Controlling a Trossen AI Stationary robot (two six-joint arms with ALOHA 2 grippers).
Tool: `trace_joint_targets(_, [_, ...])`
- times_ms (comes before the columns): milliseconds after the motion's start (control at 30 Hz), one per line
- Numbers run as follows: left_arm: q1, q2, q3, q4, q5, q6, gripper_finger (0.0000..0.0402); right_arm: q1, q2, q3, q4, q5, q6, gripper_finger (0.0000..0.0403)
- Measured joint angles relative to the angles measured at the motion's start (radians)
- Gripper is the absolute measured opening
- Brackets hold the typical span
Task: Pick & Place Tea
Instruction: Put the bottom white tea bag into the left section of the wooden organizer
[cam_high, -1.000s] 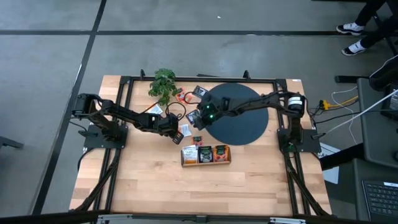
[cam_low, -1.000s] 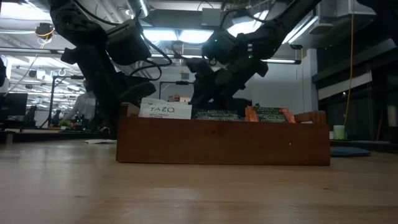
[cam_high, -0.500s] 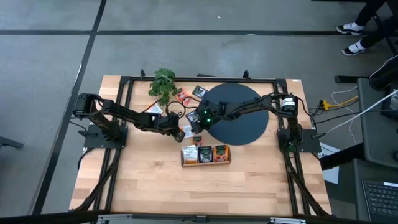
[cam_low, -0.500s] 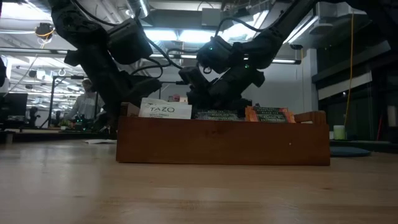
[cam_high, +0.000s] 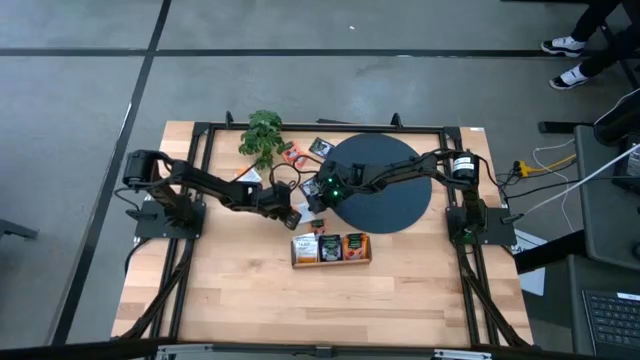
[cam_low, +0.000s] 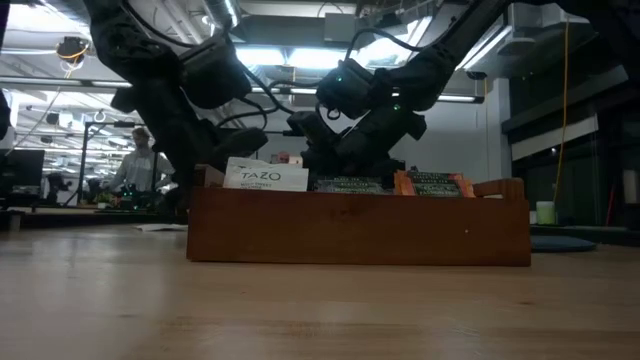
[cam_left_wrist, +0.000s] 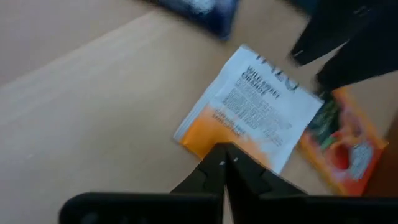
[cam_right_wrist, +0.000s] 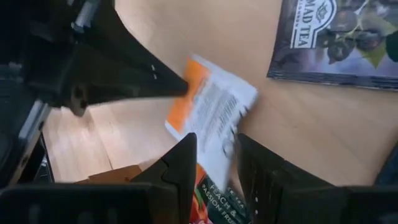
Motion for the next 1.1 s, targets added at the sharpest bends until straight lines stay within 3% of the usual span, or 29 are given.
trace_joint_targets(367, [-0.005, 0.037, 0.000, 0.063, 0.013, -0.014, 0.0003, -0.002, 0.000, 0.000, -0.074, 0.082, -0.032, 0.0113])
trace_joint_targets(700, [-0.005, 0.038, -0.003, 0.074, -0.003, -0.014, 0.0002, -0.005, 0.054, 0.002, -0.020, -0.066, 0.026, 0.0113])
trace_joint_targets(800, [-0.005, 0.039, -0.004, 0.081, -0.005, -0.015, 0.0003, -0.004, 0.067, 0.003, 0.006, -0.068, 0.019, 0.0111])
trace_joint_targets(933, [-0.005, 0.039, -0.004, 0.083, -0.004, -0.022, 0.0002, -0.002, 0.073, 0.028, -0.017, -0.073, -0.036, 0.0085])
trace_joint_targets(1100, [-0.004, 0.039, -0.005, 0.086, -0.001, -0.023, 0.0004, -0.003, 0.079, 0.072, -0.084, -0.079, -0.124, 0.0016])
